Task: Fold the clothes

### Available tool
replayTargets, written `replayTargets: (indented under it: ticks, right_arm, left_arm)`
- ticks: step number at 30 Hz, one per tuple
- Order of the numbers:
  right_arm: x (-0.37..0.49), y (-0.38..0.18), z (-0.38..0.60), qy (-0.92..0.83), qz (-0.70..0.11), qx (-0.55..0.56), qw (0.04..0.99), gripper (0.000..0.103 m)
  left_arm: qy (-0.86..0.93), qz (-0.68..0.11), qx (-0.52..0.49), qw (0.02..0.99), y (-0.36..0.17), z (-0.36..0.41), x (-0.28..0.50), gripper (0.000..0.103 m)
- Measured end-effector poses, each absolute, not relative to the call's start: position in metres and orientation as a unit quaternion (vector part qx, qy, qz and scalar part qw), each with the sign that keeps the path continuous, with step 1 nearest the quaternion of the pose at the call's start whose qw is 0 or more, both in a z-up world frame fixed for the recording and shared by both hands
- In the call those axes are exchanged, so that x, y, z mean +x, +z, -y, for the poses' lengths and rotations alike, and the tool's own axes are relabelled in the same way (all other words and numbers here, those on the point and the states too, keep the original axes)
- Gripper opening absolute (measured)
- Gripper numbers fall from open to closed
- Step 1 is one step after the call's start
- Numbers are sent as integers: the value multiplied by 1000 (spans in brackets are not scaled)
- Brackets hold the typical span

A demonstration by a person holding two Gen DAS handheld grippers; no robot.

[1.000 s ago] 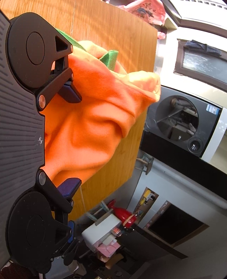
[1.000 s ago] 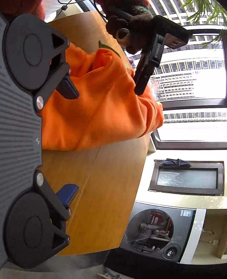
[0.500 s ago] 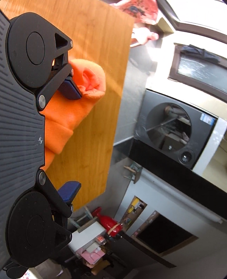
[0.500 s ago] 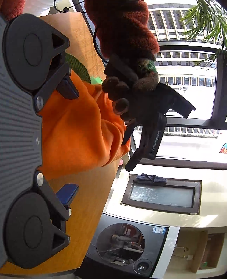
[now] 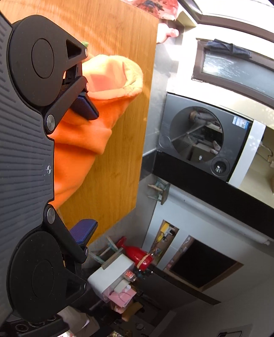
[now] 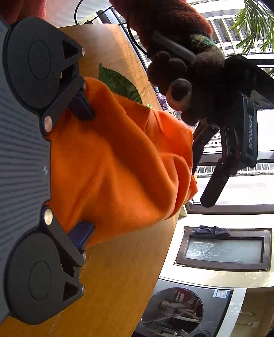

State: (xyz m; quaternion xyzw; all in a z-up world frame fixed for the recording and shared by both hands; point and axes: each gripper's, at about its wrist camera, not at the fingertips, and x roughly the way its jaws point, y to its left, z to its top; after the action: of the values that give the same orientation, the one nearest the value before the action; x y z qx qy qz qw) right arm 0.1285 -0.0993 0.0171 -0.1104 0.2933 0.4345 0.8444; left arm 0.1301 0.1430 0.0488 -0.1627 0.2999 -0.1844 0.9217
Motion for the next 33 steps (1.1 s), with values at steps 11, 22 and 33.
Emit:
replayTargets:
  ticks: [11, 22, 33]
  right_arm:
    - [155, 4, 138, 288, -305, -126, 899, 103]
    - [130, 3, 145, 269, -300, -178, 898, 103]
    - [118, 21, 154, 297, -314, -147, 889, 103]
  left_arm:
    - [-217, -338, -199, 894, 10, -139, 62, 85]
    - [-202, -364, -165, 894, -16, -114, 114, 78]
    - [-206, -359, -115, 903, -11, -108, 100, 82]
